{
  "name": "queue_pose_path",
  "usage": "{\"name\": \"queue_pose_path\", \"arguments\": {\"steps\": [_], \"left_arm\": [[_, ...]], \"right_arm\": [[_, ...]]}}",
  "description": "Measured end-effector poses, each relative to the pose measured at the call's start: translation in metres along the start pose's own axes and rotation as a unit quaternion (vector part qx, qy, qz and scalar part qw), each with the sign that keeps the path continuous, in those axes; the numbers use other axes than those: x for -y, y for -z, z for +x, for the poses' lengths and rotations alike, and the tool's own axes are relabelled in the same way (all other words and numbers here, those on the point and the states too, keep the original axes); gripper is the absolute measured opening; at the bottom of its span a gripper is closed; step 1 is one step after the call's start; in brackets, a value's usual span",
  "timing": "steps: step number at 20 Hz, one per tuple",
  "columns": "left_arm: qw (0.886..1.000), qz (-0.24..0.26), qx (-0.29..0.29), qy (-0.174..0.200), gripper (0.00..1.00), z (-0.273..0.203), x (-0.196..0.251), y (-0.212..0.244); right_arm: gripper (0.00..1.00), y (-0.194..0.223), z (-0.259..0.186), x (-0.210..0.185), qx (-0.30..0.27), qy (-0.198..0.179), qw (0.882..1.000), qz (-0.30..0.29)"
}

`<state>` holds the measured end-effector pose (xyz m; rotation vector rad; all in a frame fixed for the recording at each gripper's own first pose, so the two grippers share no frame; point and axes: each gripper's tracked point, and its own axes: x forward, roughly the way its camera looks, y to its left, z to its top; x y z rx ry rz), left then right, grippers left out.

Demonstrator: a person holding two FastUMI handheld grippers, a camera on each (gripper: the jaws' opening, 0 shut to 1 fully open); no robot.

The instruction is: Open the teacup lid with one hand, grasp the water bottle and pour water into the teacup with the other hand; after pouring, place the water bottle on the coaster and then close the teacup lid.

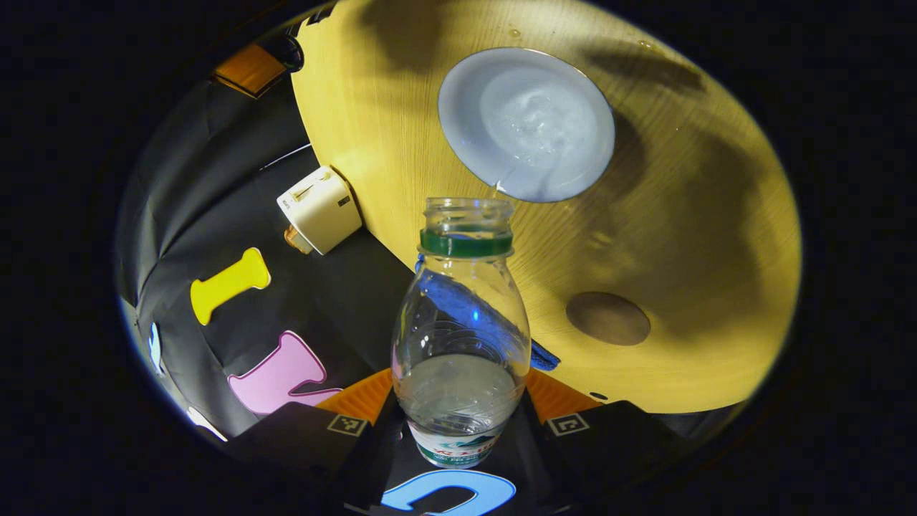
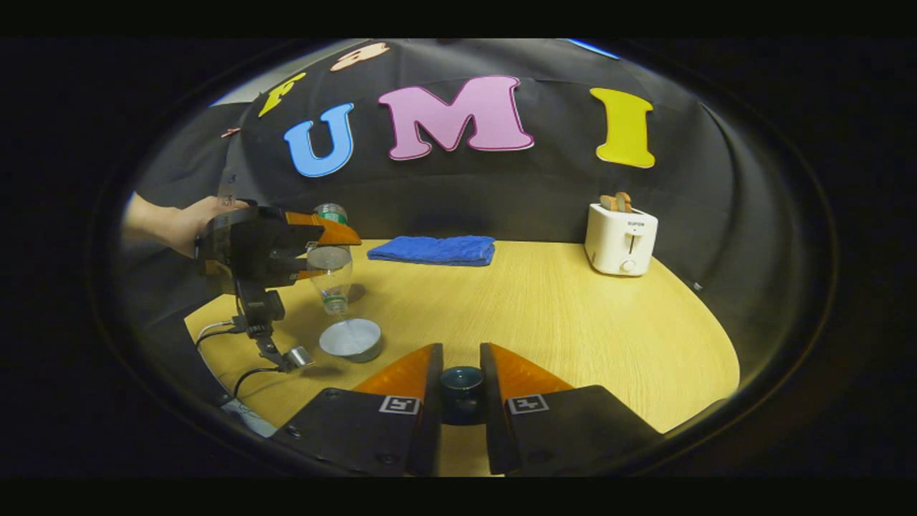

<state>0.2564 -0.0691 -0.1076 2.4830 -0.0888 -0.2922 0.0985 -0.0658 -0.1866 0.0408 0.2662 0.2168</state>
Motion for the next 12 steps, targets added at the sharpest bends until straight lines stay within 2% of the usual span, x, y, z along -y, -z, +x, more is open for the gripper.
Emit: {"name": "queue_pose_path", "arguments": {"steps": [1, 2, 10, 11, 12], "left_arm": [[1.000, 0.005, 0.001, 0.001, 0.76, 0.001, -0.001, 0.000], [1.000, 0.009, 0.002, 0.001, 0.76, 0.001, -0.001, 0.000], [0.999, 0.030, 0.011, 0.007, 0.76, 0.002, -0.005, 0.002], [0.999, 0.036, 0.009, 0.013, 0.76, 0.000, -0.004, 0.004], [0.999, 0.042, 0.011, 0.015, 0.76, -0.001, -0.004, 0.005]], "right_arm": [[0.32, -0.001, 0.001, 0.000, 0.001, 0.001, 1.000, 0.002], [0.30, -0.002, 0.001, 0.000, 0.002, 0.001, 1.000, 0.002], [0.30, -0.009, 0.003, -0.005, 0.010, 0.000, 1.000, 0.009], [0.35, -0.009, 0.002, -0.008, 0.011, -0.005, 1.000, 0.006], [0.30, -0.011, 0.002, -0.010, 0.013, -0.008, 1.000, 0.004]]}}
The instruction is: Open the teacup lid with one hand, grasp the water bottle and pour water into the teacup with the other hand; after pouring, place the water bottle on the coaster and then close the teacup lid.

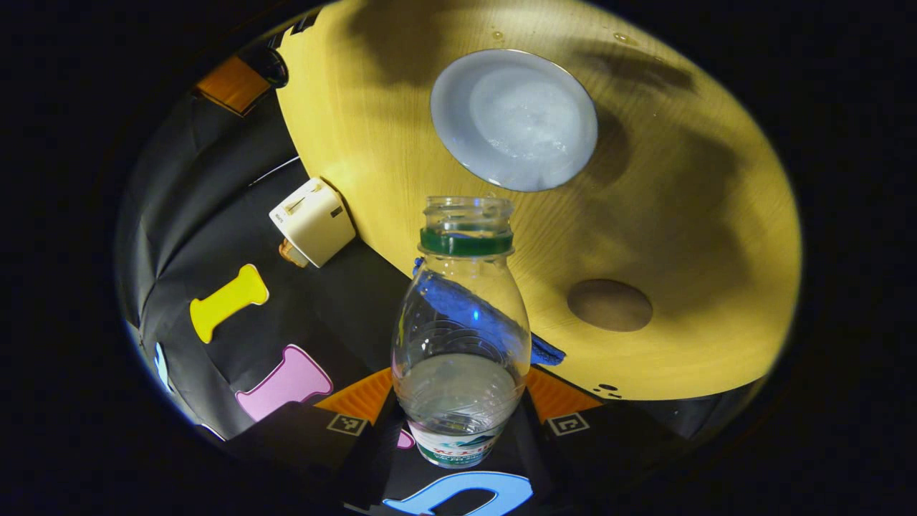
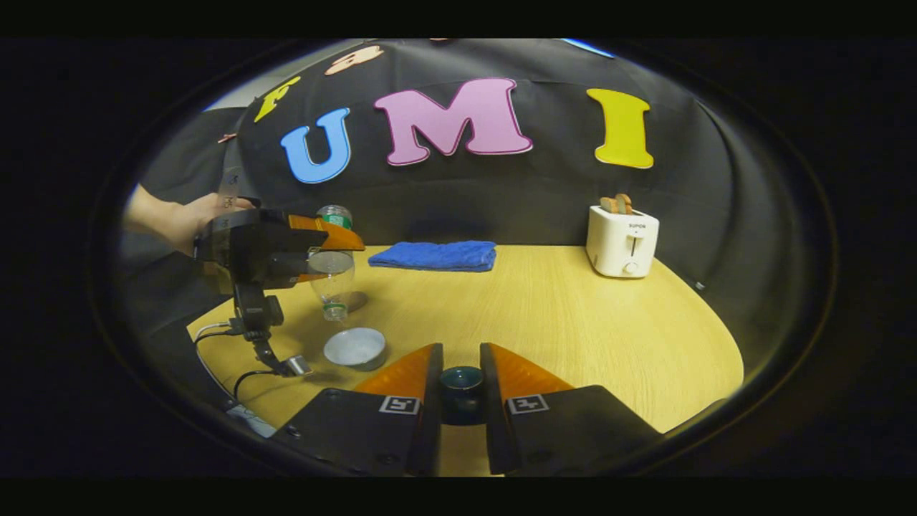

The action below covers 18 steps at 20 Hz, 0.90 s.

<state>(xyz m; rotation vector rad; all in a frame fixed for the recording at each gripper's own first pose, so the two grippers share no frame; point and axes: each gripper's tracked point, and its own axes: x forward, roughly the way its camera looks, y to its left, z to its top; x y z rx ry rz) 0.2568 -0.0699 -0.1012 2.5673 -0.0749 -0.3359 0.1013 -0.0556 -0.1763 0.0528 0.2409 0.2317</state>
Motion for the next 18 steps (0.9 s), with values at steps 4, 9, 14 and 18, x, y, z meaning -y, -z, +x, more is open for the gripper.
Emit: {"name": "queue_pose_path", "arguments": {"steps": [4, 9, 14, 18], "left_arm": [[1.000, -0.002, 0.003, 0.008, 0.76, -0.001, 0.002, 0.003], [0.994, -0.106, 0.016, 0.010, 0.76, -0.001, 0.017, -0.006], [0.936, -0.347, 0.052, -0.005, 0.76, -0.008, 0.029, -0.011], [0.826, -0.561, 0.062, -0.013, 0.76, -0.021, 0.027, 0.011]], "right_arm": [[0.30, -0.003, -0.005, -0.010, 0.004, -0.013, 1.000, 0.001], [0.32, -0.008, -0.006, -0.015, 0.000, -0.011, 1.000, 0.002], [0.30, -0.023, 0.005, -0.010, 0.000, 0.008, 1.000, 0.002], [0.29, -0.045, 0.015, -0.014, 0.006, 0.021, 1.000, 0.001]]}}
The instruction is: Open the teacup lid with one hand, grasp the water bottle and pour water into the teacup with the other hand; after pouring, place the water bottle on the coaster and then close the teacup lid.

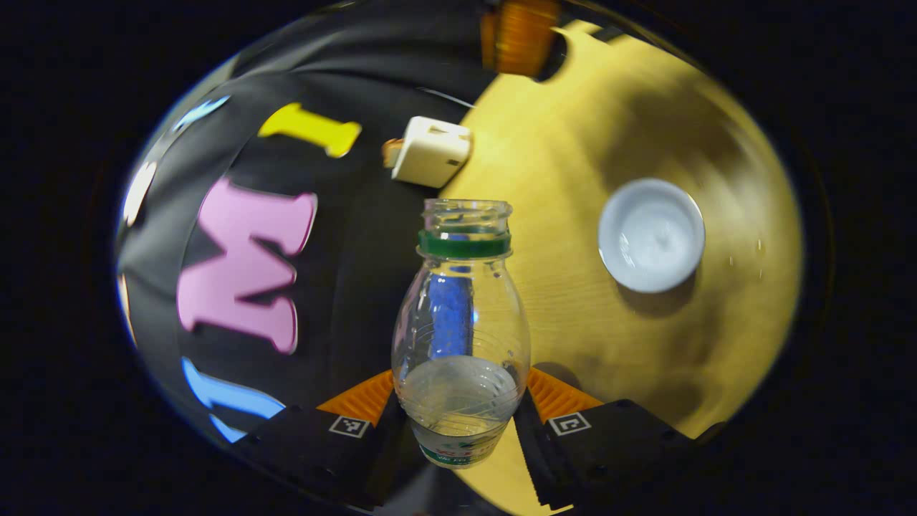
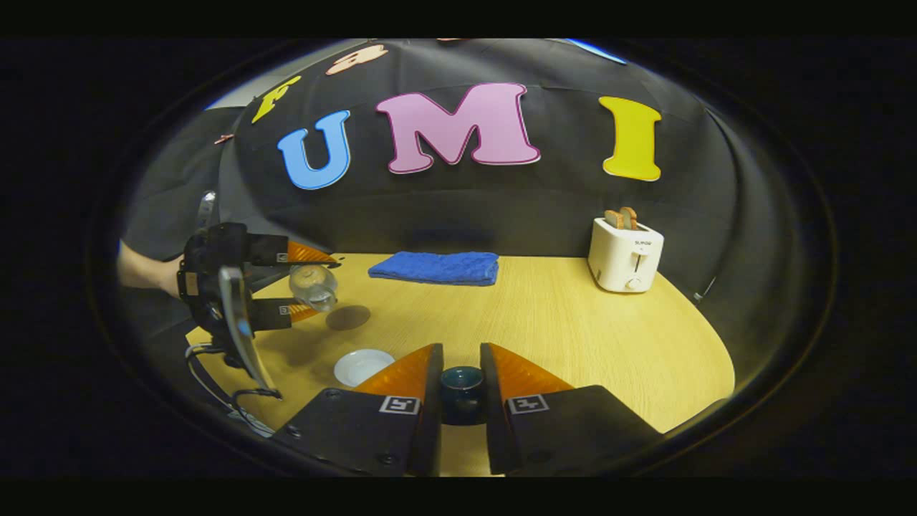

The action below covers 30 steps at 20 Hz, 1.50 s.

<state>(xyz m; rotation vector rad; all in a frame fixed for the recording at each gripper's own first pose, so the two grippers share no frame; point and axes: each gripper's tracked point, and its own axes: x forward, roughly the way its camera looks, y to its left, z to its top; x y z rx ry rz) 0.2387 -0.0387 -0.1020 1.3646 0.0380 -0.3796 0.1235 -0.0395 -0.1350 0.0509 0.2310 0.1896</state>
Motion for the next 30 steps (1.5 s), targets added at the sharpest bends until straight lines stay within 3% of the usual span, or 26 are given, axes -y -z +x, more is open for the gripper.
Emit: {"name": "queue_pose_path", "arguments": {"steps": [2, 4, 6, 11, 12, 14, 15, 16, 17, 18, 19, 20, 23, 25, 30], "left_arm": [[0.990, -0.139, 0.029, 0.009, 0.75, 0.004, -0.011, -0.003], [0.964, -0.259, 0.063, -0.001, 0.76, 0.009, -0.018, 0.000], [0.935, -0.348, 0.066, -0.019, 0.76, 0.016, -0.015, 0.008], [0.846, -0.524, 0.094, -0.016, 0.76, 0.042, -0.011, 0.015], [0.831, -0.547, 0.099, -0.013, 0.77, 0.047, -0.008, 0.014], [0.801, -0.589, 0.103, 0.000, 0.76, 0.049, -0.002, 0.014], [0.792, -0.601, 0.104, 0.007, 0.77, 0.051, 0.001, 0.013], [0.788, -0.605, 0.113, 0.003, 0.77, 0.050, -0.003, 0.011], [0.787, -0.606, 0.118, 0.001, 0.77, 0.049, -0.005, 0.012], [0.788, -0.605, 0.115, 0.004, 0.77, 0.049, -0.004, 0.014], [0.789, -0.603, 0.115, 0.004, 0.77, 0.052, -0.003, 0.017], [0.790, -0.602, 0.114, 0.008, 0.77, 0.051, -0.002, 0.016], [0.789, -0.604, 0.115, 0.015, 0.79, 0.049, -0.002, 0.012], [0.786, -0.607, 0.113, 0.016, 0.81, 0.047, -0.001, 0.012], [0.796, -0.596, 0.101, 0.017, 0.96, 0.045, 0.000, 0.015]], "right_arm": [[0.30, -0.008, 0.003, -0.008, 0.007, 0.001, 1.000, -0.002], [0.30, -0.010, 0.007, -0.019, 0.014, 0.002, 1.000, -0.005], [0.35, -0.005, 0.014, -0.031, 0.012, 0.000, 1.000, -0.010], [0.24, 0.001, 0.032, -0.066, 0.015, -0.016, 1.000, -0.017], [0.30, 0.003, 0.035, -0.072, 0.015, -0.019, 1.000, -0.016], [0.30, 0.003, 0.041, -0.082, 0.016, -0.023, 1.000, -0.009], [0.24, 0.004, 0.043, -0.086, 0.016, -0.023, 1.000, -0.007], [0.35, 0.005, 0.045, -0.088, 0.016, -0.022, 1.000, -0.006], [0.24, 0.006, 0.046, -0.090, 0.016, -0.021, 1.000, -0.004], [0.35, 0.008, 0.046, -0.092, 0.014, -0.021, 1.000, -0.001], [0.30, 0.009, 0.047, -0.093, 0.012, -0.020, 1.000, 0.001], [0.35, 0.010, 0.047, -0.094, 0.010, -0.020, 1.000, 0.003], [0.35, 0.011, 0.048, -0.095, 0.007, -0.020, 1.000, 0.001], [0.27, 0.011, 0.048, -0.096, 0.006, -0.021, 1.000, 0.000], [0.30, 0.010, 0.047, -0.095, 0.007, -0.022, 1.000, -0.003]]}}
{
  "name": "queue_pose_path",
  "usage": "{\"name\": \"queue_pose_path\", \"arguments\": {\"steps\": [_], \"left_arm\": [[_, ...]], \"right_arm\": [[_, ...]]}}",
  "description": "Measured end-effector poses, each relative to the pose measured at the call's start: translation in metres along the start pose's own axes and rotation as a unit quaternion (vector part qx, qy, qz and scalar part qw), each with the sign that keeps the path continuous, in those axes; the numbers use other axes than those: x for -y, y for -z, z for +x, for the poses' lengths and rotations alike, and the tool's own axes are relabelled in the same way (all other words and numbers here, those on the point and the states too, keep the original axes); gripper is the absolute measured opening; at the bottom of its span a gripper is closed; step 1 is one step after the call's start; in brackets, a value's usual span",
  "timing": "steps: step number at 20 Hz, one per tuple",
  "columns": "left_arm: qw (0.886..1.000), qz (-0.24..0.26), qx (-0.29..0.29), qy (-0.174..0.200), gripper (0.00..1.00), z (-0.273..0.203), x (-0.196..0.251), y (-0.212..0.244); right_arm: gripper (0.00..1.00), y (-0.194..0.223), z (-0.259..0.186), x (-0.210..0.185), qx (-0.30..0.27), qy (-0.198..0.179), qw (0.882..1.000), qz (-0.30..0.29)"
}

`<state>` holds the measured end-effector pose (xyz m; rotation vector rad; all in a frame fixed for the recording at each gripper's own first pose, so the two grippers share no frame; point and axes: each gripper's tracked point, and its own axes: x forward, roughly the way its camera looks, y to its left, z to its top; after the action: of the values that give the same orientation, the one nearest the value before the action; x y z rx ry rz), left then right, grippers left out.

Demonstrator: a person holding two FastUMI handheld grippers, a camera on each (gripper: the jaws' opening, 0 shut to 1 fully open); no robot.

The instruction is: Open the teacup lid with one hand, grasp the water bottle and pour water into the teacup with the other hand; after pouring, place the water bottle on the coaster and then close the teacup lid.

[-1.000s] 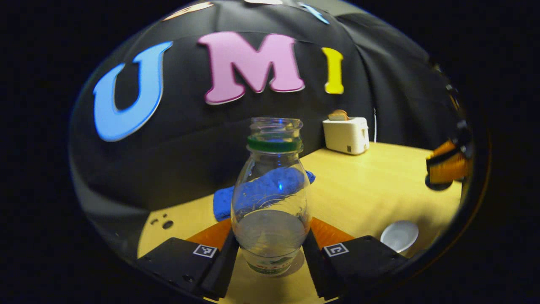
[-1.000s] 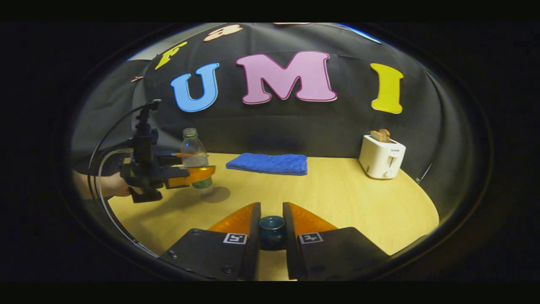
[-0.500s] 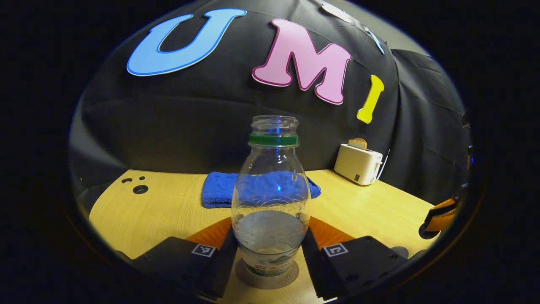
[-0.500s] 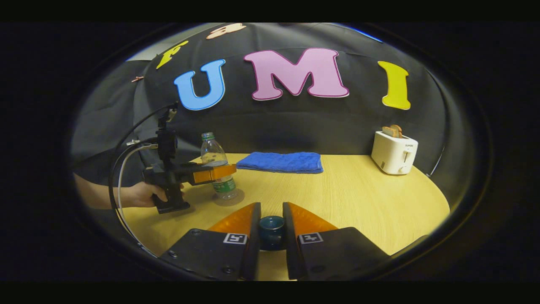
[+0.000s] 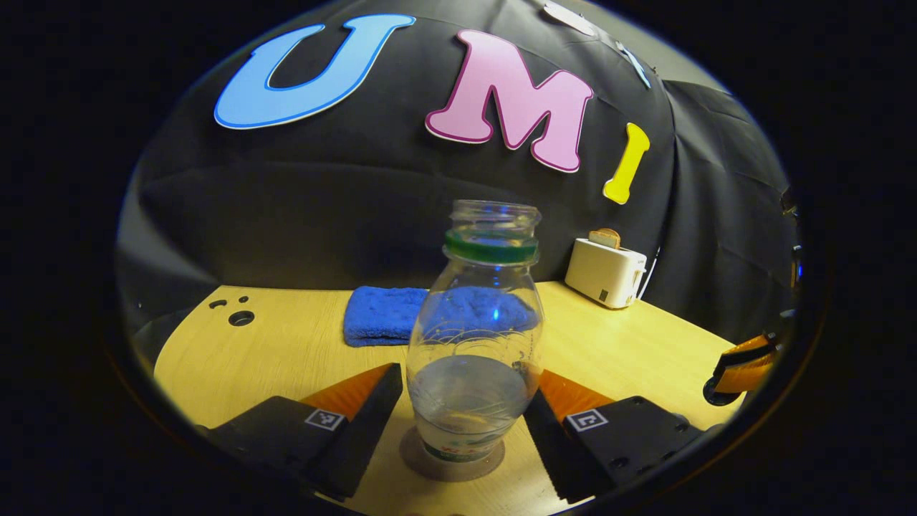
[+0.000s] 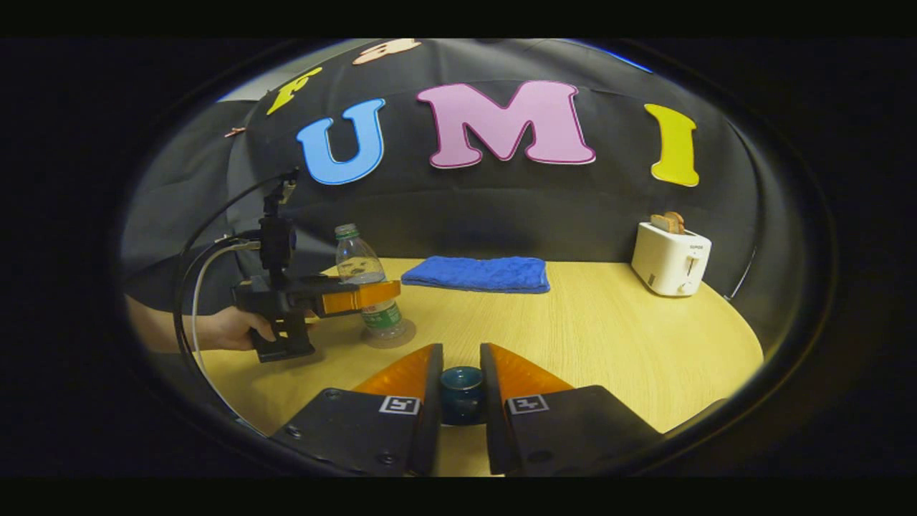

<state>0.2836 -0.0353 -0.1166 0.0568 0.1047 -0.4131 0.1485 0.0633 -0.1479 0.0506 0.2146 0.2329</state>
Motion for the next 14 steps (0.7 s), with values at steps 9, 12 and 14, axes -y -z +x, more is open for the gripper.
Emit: {"name": "queue_pose_path", "arguments": {"steps": [9, 12, 14], "left_arm": [[0.999, 0.006, -0.045, 0.008, 0.95, -0.021, 0.014, 0.014], [0.998, 0.006, -0.064, -0.001, 0.96, -0.036, 0.010, 0.026], [0.997, 0.008, -0.073, -0.013, 0.95, -0.052, 0.004, 0.033]], "right_arm": [[0.31, -0.001, 0.001, -0.010, 0.000, -0.012, 1.000, -0.002], [0.31, 0.002, 0.004, -0.015, 0.001, -0.013, 1.000, -0.003], [0.27, 0.007, 0.010, -0.019, -0.002, -0.016, 1.000, -0.004]]}}
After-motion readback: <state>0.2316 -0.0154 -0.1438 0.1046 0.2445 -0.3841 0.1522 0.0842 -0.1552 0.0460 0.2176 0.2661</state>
